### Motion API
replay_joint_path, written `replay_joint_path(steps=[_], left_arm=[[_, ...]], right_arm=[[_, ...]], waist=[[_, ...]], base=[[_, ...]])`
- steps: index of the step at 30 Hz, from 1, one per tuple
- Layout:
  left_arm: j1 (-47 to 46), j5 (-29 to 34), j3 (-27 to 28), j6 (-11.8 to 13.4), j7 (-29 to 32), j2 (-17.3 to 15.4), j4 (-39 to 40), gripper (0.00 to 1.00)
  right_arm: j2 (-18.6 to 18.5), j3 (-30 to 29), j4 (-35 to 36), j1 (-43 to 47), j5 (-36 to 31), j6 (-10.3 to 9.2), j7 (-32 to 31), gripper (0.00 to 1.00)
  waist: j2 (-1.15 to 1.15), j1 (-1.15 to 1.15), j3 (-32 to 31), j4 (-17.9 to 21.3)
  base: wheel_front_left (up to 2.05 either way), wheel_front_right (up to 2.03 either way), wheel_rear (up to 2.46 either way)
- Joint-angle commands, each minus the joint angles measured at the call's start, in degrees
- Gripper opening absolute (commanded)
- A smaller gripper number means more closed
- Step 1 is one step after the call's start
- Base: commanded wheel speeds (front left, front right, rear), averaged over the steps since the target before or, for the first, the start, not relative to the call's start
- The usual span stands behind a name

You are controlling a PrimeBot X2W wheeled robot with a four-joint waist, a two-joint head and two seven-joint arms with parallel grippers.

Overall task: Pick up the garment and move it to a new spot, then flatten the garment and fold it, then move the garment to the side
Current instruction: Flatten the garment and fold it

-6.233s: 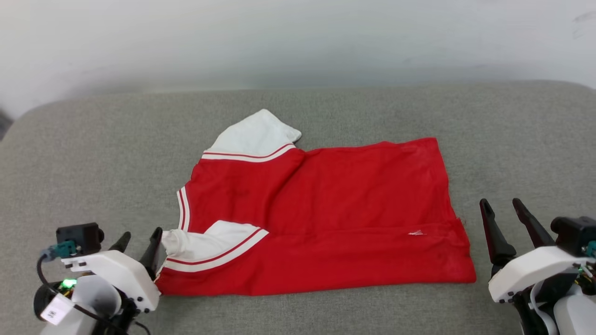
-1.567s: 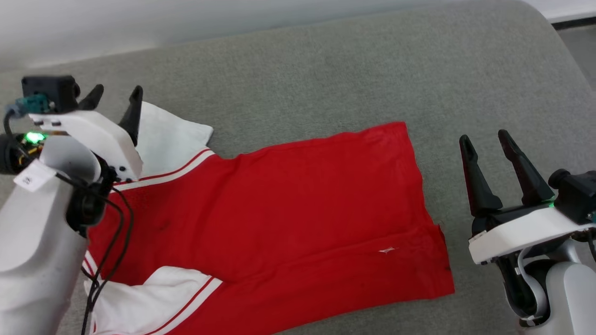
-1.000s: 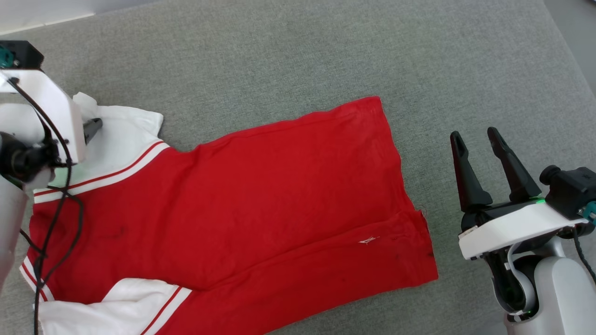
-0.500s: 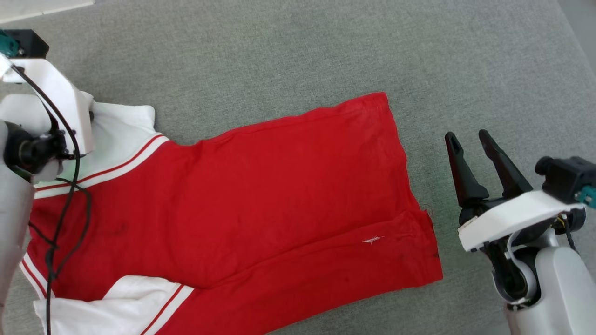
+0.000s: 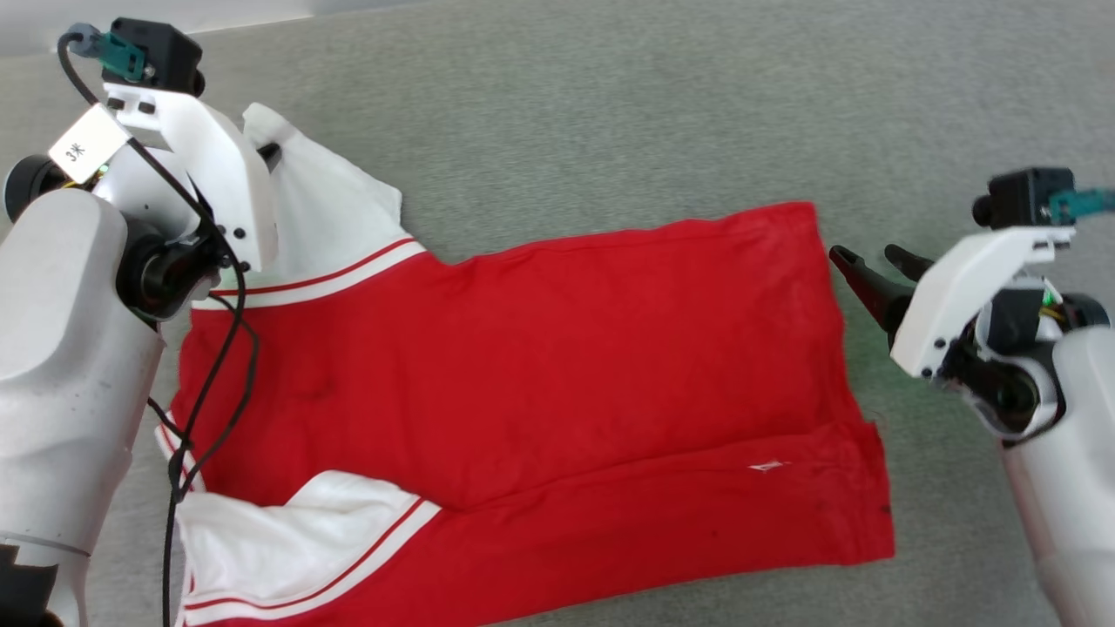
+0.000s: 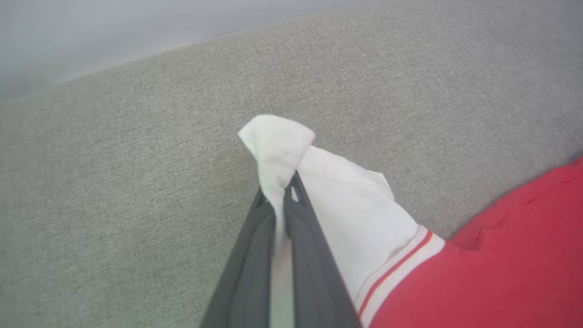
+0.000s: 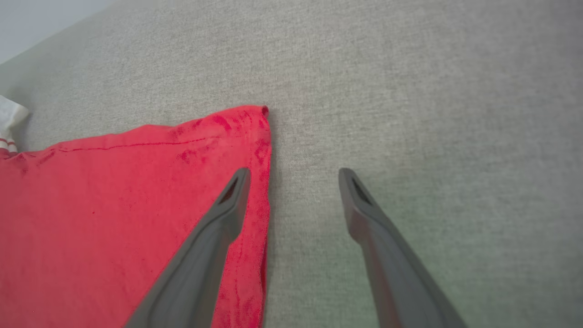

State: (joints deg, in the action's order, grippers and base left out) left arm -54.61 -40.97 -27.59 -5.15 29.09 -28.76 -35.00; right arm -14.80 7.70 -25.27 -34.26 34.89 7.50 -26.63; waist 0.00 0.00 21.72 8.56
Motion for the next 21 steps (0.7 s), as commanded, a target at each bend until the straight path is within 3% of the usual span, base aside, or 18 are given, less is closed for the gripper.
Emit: replay_joint_path(steps=[1,9,17,18,19,20,21], left_arm=[[-1.0,0.3,-0.2,-0.4,-0.8,0.0,0.4,0.00],[-2.6,1.2,-2.0,-1.1,-2.3,1.1,2.8,0.00],[-3.2,1.3,-2.9,-1.3,-2.7,1.5,4.0,0.00],[-3.1,1.2,-2.9,-1.3,-2.8,1.5,4.0,0.00],[-3.0,1.1,-2.9,-1.3,-2.8,1.5,4.0,0.00],[-2.9,0.8,-2.9,-1.4,-2.9,1.5,4.1,0.00],[-2.8,0.7,-2.8,-1.4,-3.1,1.5,4.1,0.00]], right_arm=[[-0.5,0.9,-1.2,-2.6,0.3,-0.02,-2.1,1.00],[-1.5,4.2,-9.6,-13.1,-2.0,-0.02,-12.5,1.00],[0.1,6.7,-17.4,-15.9,-2.8,-0.01,-19.0,1.00],[0.3,6.9,-18.3,-15.9,-2.6,-0.01,-19.8,0.62],[0.5,7.1,-18.9,-15.9,-2.5,-0.01,-20.5,0.31],[0.5,7.3,-19.3,-16.0,-2.4,-0.01,-20.8,0.07],[0.5,7.4,-19.5,-16.2,-2.1,-0.01,-21.0,0.00]], waist=[[0.00,0.00,0.0,-1.7],[0.00,0.00,2.4,-5.0],[0.00,0.00,3.8,-6.2],[0.00,0.00,3.8,-6.2],[0.00,0.00,3.8,-6.3],[0.00,0.00,3.8,-6.3],[0.00,0.00,3.8,-6.4]], base=[[0.00,0.00,0.00],[0.00,0.00,0.00],[0.00,0.00,0.00],[0.00,0.00,0.00],[0.00,0.00,0.00],[0.00,0.00,0.00],[0.00,0.00,0.00]])
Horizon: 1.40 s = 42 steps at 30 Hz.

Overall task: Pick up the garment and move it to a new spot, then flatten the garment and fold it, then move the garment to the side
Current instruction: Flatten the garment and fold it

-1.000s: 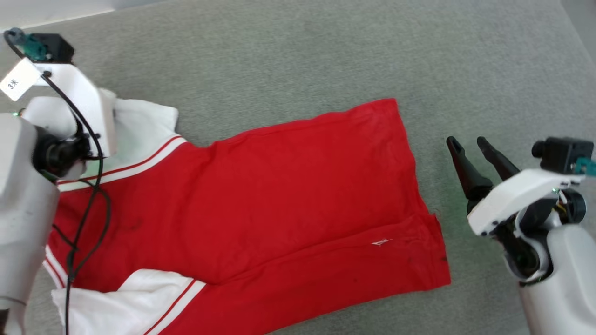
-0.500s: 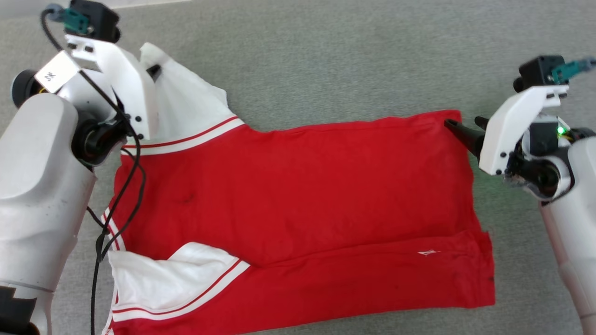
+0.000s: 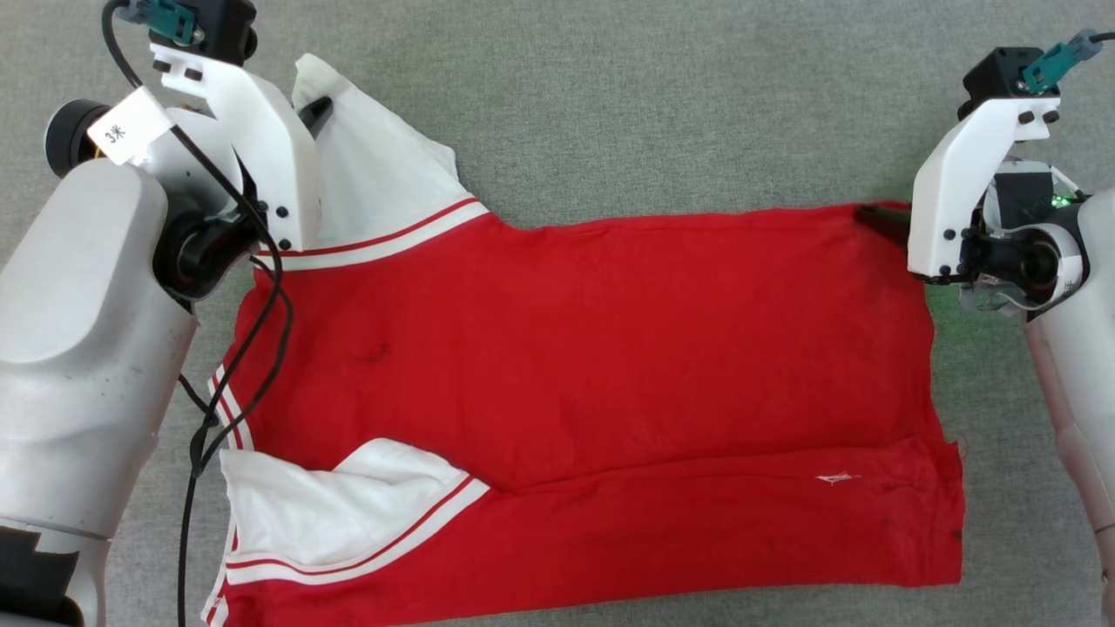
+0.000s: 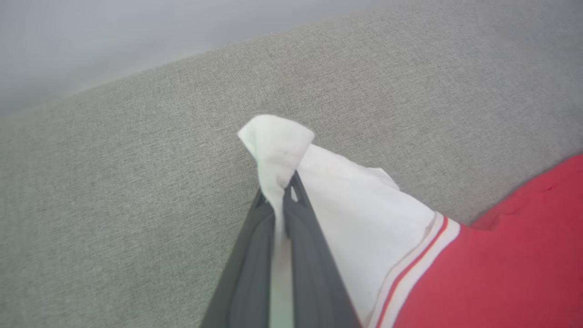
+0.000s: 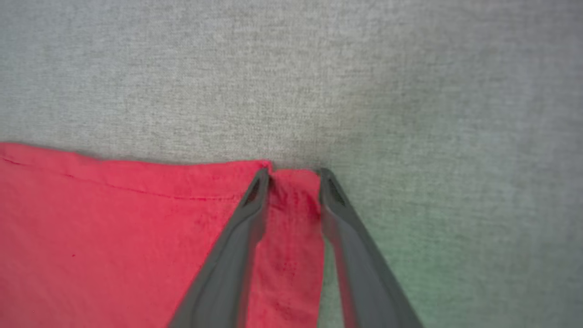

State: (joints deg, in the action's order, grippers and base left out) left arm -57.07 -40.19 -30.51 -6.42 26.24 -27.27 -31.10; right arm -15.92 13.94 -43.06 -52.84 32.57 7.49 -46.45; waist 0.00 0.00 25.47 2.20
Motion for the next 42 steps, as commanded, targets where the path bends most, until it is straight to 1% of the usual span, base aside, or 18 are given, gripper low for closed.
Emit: replay_joint_path(steps=[1,5,10,13,17,22,28,33,36,39,41,42], left_arm=[[-0.1,-0.2,0.2,-0.1,-0.3,-0.1,0.1,0.00],[1.2,-0.9,0.7,0.2,-1.7,-0.1,-0.4,0.00],[4.3,-2.5,2.1,0.6,-4.5,0.0,-0.7,0.00],[7.4,-4.2,3.5,1.0,-6.1,-0.4,-0.1,0.00],[13.3,-5.9,5.0,2.1,-8.5,-1.4,2.2,0.00],[22.8,-7.2,6.3,4.6,-10.8,-3.1,7.4,0.00],[35.8,-9.3,8.5,9.0,-13.8,-4.5,14.5,0.00],[45.0,-11.0,8.7,11.9,-14.4,-4.1,19.0,0.00],[49.3,-12.1,8.5,13.0,-14.3,-3.6,19.9,0.00],[52.5,-13.4,7.8,13.3,-13.6,-2.4,19.7,0.00],[53.7,-13.8,7.5,13.5,-14.2,-1.6,19.1,0.00],[54.3,-14.2,7.1,13.2,-14.0,-1.1,18.4,0.00]], right_arm=[[1.5,1.2,-2.0,2.2,0.5,0.00,-1.3,0.00],[0.5,0.7,-0.7,1.3,1.3,-0.01,1.3,0.00],[-1.1,-0.5,2.6,1.8,1.8,-0.01,7.0,0.00],[-1.4,-0.8,4.8,4.3,2.6,-0.01,8.9,0.00],[-2.7,-0.9,8.0,9.2,3.3,-0.01,9.6,0.00],[-3.6,-1.7,12.8,17.5,3.6,-0.01,9.8,0.00],[-2.7,-3.3,17.2,27.3,3.2,-0.01,10.2,0.00],[-1.4,-5.7,19.8,34.3,2.7,-0.01,11.3,0.00],[-0.6,-7.4,20.9,37.8,2.4,-0.01,12.4,0.00],[0.4,-8.9,21.6,40.8,1.9,-0.01,13.8,0.00],[1.1,-9.5,21.8,42.5,1.8,-0.01,14.4,0.00],[1.4,-9.9,21.9,43.3,1.7,-0.01,14.9,0.00]], waist=[[0.00,0.00,-0.1,0.0],[0.00,0.00,-1.3,0.0],[0.00,0.00,-4.8,-0.4],[0.00,0.00,-7.5,-0.6],[0.00,0.00,-11.1,-1.2],[0.00,0.00,-14.9,-1.8],[0.00,0.00,-18.4,-1.7],[0.00,0.00,-19.4,-2.0],[0.00,0.00,-19.9,-2.0],[0.00,0.00,-20.2,-1.9],[0.00,0.00,-20.3,-1.7],[0.00,0.00,-20.3,-1.7]], base=[[0.00,0.00,0.00],[0.00,0.00,0.00],[0.00,0.00,0.00],[0.00,0.00,0.00],[0.00,0.00,0.00],[0.00,0.00,0.00],[0.00,0.00,0.00],[0.00,0.00,0.00],[0.00,0.00,0.00],[0.00,0.00,0.00],[0.00,0.00,0.00],[0.00,0.00,0.00]])
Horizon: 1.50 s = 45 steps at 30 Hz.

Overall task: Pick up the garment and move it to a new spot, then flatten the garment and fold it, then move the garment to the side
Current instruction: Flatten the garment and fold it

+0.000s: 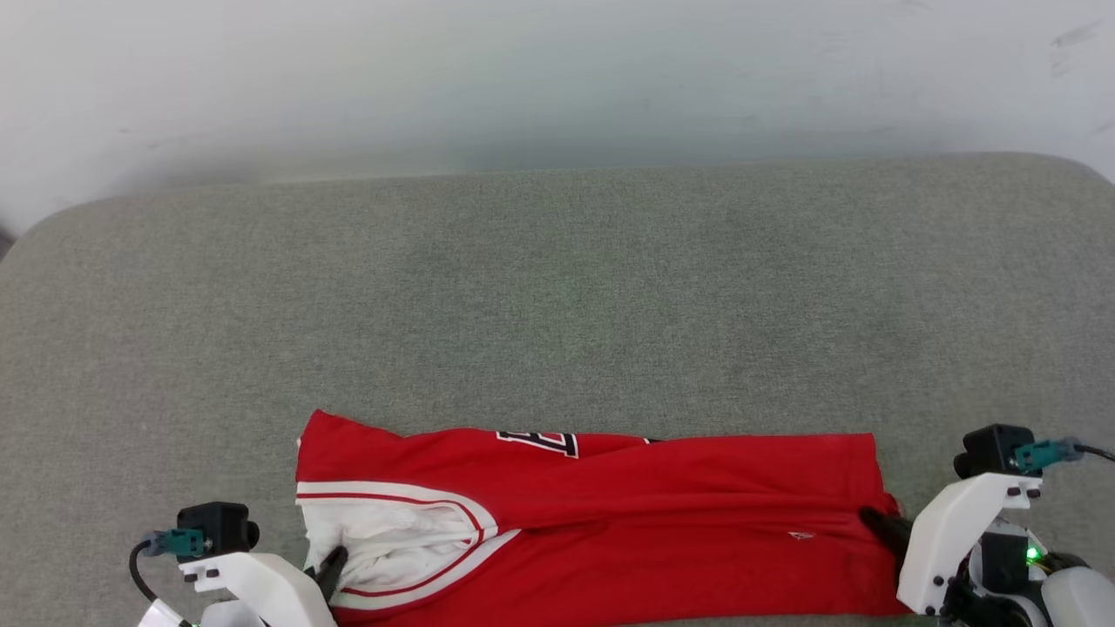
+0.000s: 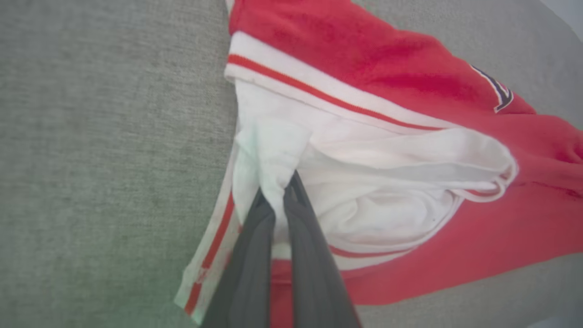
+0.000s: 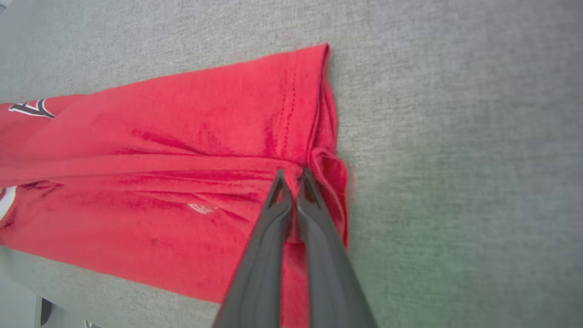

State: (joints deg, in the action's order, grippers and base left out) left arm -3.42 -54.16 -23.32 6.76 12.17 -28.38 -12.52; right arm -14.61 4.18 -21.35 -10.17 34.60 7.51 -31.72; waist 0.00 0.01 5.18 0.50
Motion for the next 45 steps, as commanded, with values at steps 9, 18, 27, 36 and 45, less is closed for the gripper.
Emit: replay_joint_path(steps=[9,18,27,36,45], left_arm=[[-0.6,1.4,1.2,-0.9,-8.2,2.8,-2.5,1.00],[-1.8,7.4,2.4,2.4,-17.8,3.0,4.4,1.00],[-2.5,17.0,0.9,8.5,-24.6,3.3,12.0,1.00],[-0.8,22.7,-0.5,11.9,-26.1,3.0,18.3,1.00],[-1.2,24.2,-1.3,13.3,-25.6,2.9,21.8,1.00]], right_arm=[[2.7,-2.7,4.5,5.3,-2.7,-0.03,9.7,1.00],[3.1,-8.3,10.6,9.3,-3.9,-0.03,11.1,1.00],[1.6,-12.4,14.4,9.6,-6.6,-0.03,1.6,1.00],[1.1,-11.7,14.7,9.2,-7.5,-0.03,-6.1,1.00],[1.8,-11.0,11.0,7.5,-7.1,-0.03,-12.2,1.00]], waist=[[0.00,-0.01,-0.7,0.4],[0.00,-0.01,-3.6,-0.5],[0.00,-0.01,-4.4,-2.8],[0.00,-0.01,-2.2,-6.6],[0.00,-0.01,1.0,-8.6]], base=[[0.00,0.00,0.00],[0.00,0.00,0.00],[0.00,0.00,0.00],[0.00,0.00,0.00],[0.00,0.00,0.00]])
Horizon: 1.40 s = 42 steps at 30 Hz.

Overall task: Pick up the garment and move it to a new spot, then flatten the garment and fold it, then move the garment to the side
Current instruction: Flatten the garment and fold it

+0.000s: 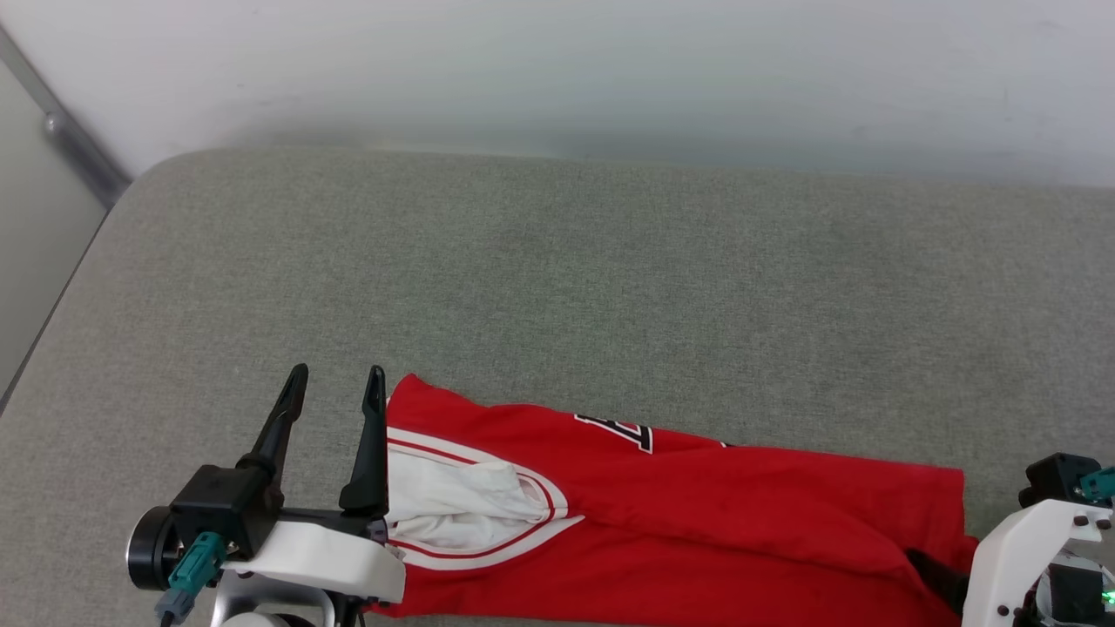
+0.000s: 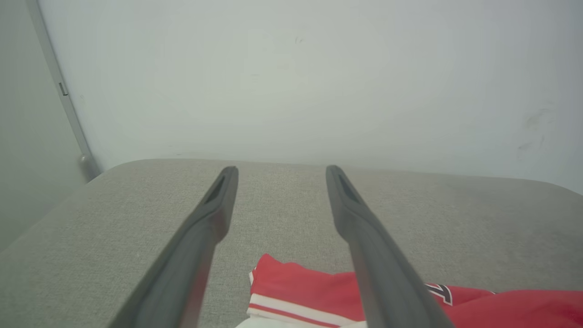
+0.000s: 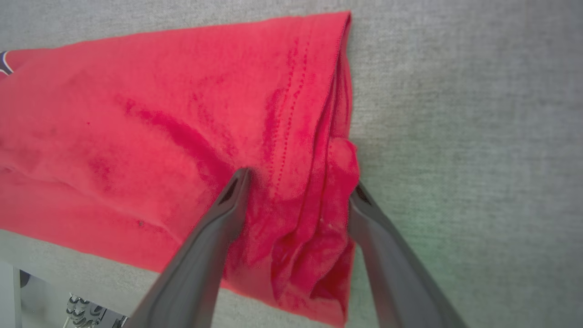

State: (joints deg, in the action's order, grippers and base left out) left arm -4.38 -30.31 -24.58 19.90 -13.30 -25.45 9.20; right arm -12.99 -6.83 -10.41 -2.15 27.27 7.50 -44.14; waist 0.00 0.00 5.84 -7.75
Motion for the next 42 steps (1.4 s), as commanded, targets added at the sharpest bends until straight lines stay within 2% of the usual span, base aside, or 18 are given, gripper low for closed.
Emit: replay_joint_path(steps=[1,4,5,6,7,8,13,21,33,36,42], left_arm=[[-0.4,0.5,-0.1,0.2,-0.1,0.1,0.1,1.00],[-0.8,0.4,-0.2,0.2,-0.3,0.4,0.1,1.00],[-0.9,0.4,-0.2,0.2,-0.4,0.5,0.1,1.00],[-0.9,0.4,-0.2,0.2,-0.4,0.5,0.0,1.00],[-0.9,0.4,-0.2,0.2,-0.5,0.6,-0.1,1.00],[-1.0,0.4,-0.3,0.1,-0.5,0.6,-0.2,1.00],[-1.7,0.7,-0.3,-0.4,-0.6,0.2,-1.0,1.00],[-0.4,1.3,-0.5,0.7,0.3,-0.7,-0.3,1.00],[0.2,1.4,-0.1,1.6,1.3,-2.2,1.1,1.00],[0.5,1.4,0.0,1.9,1.4,-2.3,1.4,1.00],[0.6,1.4,-0.4,2.0,1.6,-2.3,1.6,1.00]], right_arm=[[0.5,0.4,-0.7,-0.4,0.6,-0.02,-0.7,1.00],[1.2,1.5,-2.1,-0.3,1.4,-0.01,-2.7,1.00],[1.4,1.7,-2.3,-0.4,1.7,-0.01,-3.0,0.86],[1.3,1.9,-2.5,-0.5,1.8,-0.01,-3.3,0.42],[1.3,2.0,-2.6,-0.7,2.0,0.00,-3.3,0.16],[1.4,2.1,-2.7,-0.9,2.4,-0.01,-3.4,0.00],[0.4,2.1,-1.6,-1.8,2.3,-0.01,-2.7,0.00],[-0.8,0.0,0.7,-2.6,2.0,-0.02,-1.9,0.00],[-0.9,-13.8,1.3,-2.4,0.2,-0.02,-6.8,0.00],[0.1,-16.8,0.9,-3.6,0.8,-0.02,-9.0,0.00],[6.9,-22.4,0.6,-7.5,10.8,-0.02,-17.2,0.00]], waist=[[0.00,0.00,0.5,-0.4],[0.00,0.00,1.1,-0.7],[0.00,0.00,1.2,-0.7],[0.00,0.00,1.3,-0.6],[0.00,0.00,1.3,-0.6],[0.00,0.00,1.4,-0.5],[0.00,0.00,0.6,-0.3],[0.00,0.00,-1.8,1.4],[0.00,0.00,-3.0,5.6],[0.00,0.00,-3.2,6.2],[0.00,0.00,-3.4,6.3]], base=[[0.00,0.00,0.00],[0.00,0.00,0.00],[0.00,0.00,0.00],[0.00,0.00,0.00],[0.00,0.00,0.00],[0.00,0.00,0.00],[0.00,0.00,0.00],[0.00,0.00,0.00],[0.00,0.00,0.00],[0.00,0.00,0.00],[0.00,0.00,0.00]])
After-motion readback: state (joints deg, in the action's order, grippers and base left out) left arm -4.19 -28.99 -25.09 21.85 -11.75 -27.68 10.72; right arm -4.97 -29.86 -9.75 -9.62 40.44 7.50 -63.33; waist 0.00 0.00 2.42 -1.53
